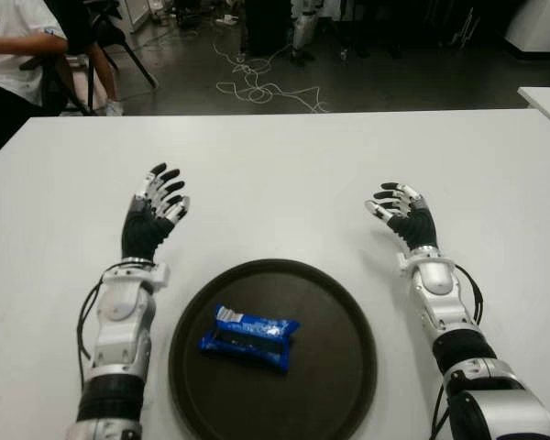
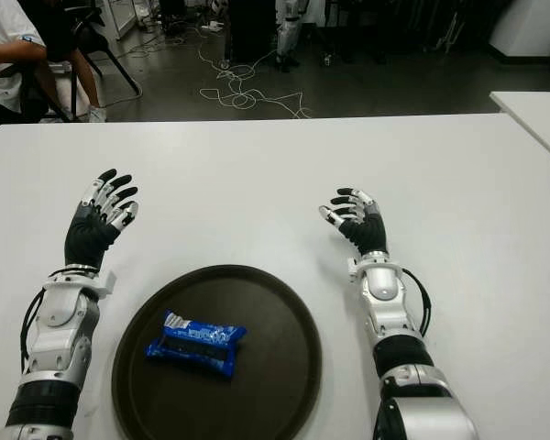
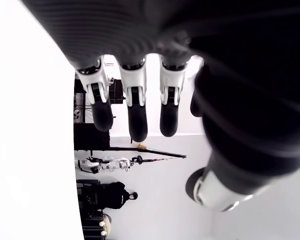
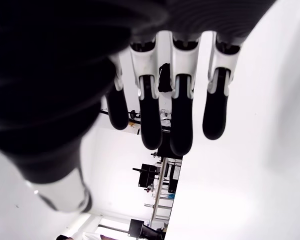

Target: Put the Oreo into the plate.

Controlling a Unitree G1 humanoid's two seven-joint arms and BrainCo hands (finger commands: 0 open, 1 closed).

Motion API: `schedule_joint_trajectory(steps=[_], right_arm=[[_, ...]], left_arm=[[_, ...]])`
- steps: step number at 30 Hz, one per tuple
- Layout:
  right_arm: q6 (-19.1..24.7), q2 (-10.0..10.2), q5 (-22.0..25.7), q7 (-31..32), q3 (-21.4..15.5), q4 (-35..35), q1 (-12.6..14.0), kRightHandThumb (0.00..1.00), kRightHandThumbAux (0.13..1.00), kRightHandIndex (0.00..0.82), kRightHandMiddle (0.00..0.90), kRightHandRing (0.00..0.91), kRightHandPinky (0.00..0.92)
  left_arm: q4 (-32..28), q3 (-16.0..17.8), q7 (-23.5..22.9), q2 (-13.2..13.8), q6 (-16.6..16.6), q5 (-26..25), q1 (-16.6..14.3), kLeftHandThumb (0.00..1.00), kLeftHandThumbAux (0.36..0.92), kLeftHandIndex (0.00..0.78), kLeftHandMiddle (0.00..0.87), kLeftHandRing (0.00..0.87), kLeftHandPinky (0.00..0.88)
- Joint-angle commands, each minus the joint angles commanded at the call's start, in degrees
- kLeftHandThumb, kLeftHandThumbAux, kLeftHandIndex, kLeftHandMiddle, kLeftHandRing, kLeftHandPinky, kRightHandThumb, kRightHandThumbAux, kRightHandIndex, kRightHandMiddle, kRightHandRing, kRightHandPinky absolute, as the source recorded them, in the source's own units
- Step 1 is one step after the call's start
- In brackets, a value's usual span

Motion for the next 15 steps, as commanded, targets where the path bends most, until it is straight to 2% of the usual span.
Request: schedule_joint_trajectory(steps=[15], right_arm=[[-2.7,0.0,-1.2,-1.4,0.4,2.2,-0.5,0.212,0.756,0.319,0.393,0.404,0.415]], left_arm=[[6.2,-0.2,-1.2,0.6,0.4,0.4,-3.0,0.134,0.778,0.078,0.172,0.154,0.136]])
